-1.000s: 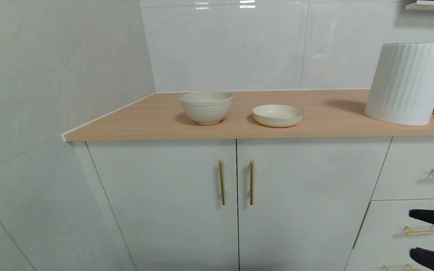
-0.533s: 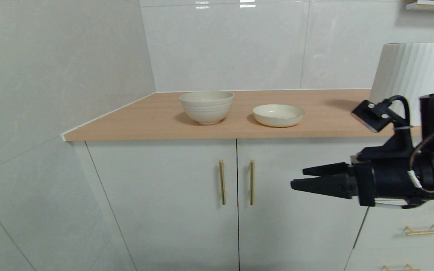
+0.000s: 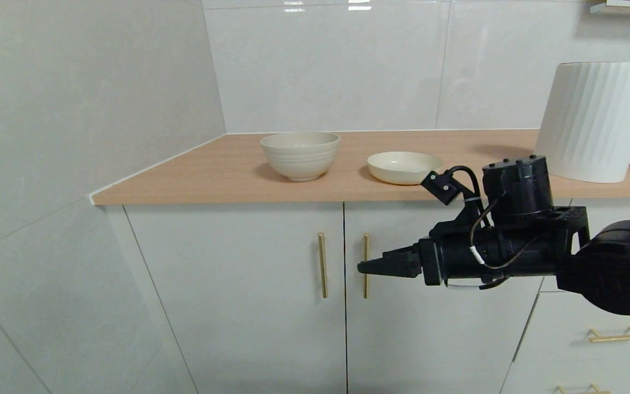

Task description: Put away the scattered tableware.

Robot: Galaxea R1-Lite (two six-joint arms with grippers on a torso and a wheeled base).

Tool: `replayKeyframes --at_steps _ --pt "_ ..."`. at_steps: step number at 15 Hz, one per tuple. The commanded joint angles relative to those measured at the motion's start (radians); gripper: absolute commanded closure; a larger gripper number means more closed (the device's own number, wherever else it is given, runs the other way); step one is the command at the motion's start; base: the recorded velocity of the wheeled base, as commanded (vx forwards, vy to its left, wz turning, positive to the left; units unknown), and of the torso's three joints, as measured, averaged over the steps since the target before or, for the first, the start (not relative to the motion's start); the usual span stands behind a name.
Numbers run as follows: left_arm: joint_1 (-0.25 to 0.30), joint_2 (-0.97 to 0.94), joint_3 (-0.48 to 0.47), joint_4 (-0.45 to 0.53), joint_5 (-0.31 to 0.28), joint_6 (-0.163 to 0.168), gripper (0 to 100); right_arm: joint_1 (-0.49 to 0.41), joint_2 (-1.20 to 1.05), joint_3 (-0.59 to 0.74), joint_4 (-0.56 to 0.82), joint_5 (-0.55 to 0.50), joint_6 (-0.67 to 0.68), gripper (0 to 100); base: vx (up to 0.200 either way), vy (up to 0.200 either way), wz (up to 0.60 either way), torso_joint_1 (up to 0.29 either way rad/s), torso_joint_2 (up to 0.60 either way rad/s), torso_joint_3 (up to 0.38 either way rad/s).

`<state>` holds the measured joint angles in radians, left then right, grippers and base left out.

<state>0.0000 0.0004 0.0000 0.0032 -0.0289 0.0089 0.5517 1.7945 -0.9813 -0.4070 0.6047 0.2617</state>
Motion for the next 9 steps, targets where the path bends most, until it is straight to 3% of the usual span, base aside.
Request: replayKeyframes --at_steps 1,3,9 --pt "0.0 0.0 0.0 0.0 0.0 0.0 0 0.001 0.054 0.003 -0.009 -0.017 -0.001 0 0.0 0.0 0.0 0.0 0.0 0.0" --pt "0.0 0.0 0.0 0.0 0.0 0.0 0 0.017 0.077 0.0 -0.016 -0.094 -0.004 0 0.0 0.0 0.0 0.0 0.0 0.0" --pt "0.0 0.0 0.0 0.0 0.0 0.0 0 0.019 0.212 -0.005 -0.185 -0.143 0.001 0 0.0 0.0 0.0 0.0 0.0 0.0"
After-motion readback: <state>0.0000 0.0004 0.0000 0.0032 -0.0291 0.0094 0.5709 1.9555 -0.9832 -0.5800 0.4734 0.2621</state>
